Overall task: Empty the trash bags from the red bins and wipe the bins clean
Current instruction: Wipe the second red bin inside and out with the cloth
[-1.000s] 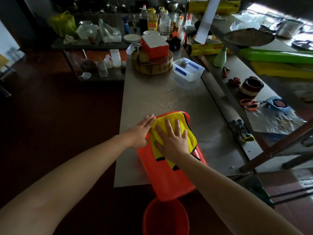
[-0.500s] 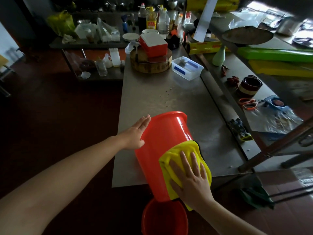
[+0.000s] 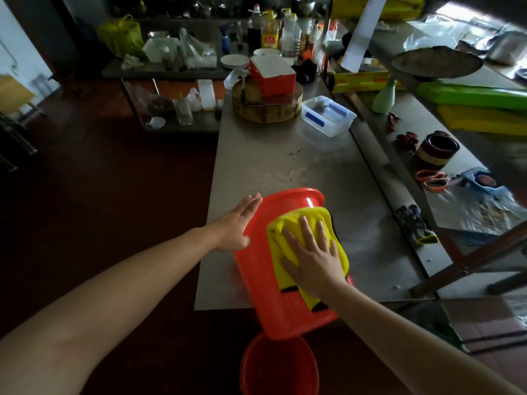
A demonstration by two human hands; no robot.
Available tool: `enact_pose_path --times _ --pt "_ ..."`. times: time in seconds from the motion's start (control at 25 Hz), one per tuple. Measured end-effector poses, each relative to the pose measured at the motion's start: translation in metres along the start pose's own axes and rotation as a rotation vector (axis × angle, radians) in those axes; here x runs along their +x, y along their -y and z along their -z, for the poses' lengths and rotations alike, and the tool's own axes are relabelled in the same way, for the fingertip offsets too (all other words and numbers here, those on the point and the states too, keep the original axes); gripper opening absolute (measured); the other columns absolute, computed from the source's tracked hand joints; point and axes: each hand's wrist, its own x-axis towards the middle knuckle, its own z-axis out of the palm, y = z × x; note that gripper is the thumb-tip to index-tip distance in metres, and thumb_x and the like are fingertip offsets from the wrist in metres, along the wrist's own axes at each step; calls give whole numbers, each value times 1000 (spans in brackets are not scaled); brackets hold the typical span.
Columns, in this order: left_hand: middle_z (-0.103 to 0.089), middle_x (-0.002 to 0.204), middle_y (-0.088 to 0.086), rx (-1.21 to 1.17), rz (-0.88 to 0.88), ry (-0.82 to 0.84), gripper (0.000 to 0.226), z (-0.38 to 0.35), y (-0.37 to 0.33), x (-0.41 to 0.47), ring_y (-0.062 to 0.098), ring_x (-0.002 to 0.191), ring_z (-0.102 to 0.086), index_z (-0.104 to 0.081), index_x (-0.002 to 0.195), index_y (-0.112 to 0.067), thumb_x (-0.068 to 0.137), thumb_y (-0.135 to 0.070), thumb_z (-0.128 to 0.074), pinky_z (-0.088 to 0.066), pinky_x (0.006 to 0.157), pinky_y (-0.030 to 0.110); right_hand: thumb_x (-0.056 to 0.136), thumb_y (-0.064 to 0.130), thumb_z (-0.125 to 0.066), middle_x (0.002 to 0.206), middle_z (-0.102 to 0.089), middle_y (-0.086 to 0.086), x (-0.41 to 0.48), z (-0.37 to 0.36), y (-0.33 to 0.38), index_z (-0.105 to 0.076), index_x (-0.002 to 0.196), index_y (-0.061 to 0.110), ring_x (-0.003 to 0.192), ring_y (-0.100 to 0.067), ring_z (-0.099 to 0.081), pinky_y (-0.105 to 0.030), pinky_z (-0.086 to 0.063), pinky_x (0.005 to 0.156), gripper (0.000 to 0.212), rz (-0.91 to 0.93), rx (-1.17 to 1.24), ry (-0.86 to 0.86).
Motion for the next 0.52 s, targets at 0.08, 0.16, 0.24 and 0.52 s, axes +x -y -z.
enact_pose_path --times 0.08,0.16,0.24,0.52 --pt "34 156 -28 -17 4 -7 115 -1 1 -1 -3 145 28 25 153 -38 83 -17 -63 -8 118 24 91 80 -21 167 18 8 43 12 8 10 150 59 153 -36 18 -68 -18 115 70 -33 37 28" --pt "33 155 -30 -44 11 -22 115 -1 3 -4 -3 145 27 25 153 -41 83 -17 -64 -10 117 24 92 80 -21 168 15 7 70 21 14 5 151 57 153 -37 15 -69 -18 115 69 -40 54 60" --pt "35 155 -28 -47 0 -16 115 -2 7 -8 -1 147 26 27 152 -41 84 -16 -63 -12 119 25 93 79 -20 168 15 7 72 21 14 5 151 57 153 -37 14 -69 -18 115 67 -16 30 58" --pt "35 159 -18 23 22 -67 106 -13 7 -22 2 148 24 28 154 -31 88 -16 -55 -12 121 26 95 78 -21 169 9 10 -35 -10 -17 -4 155 55 155 -34 9 -65 -28 114 67 75 -33 -89"
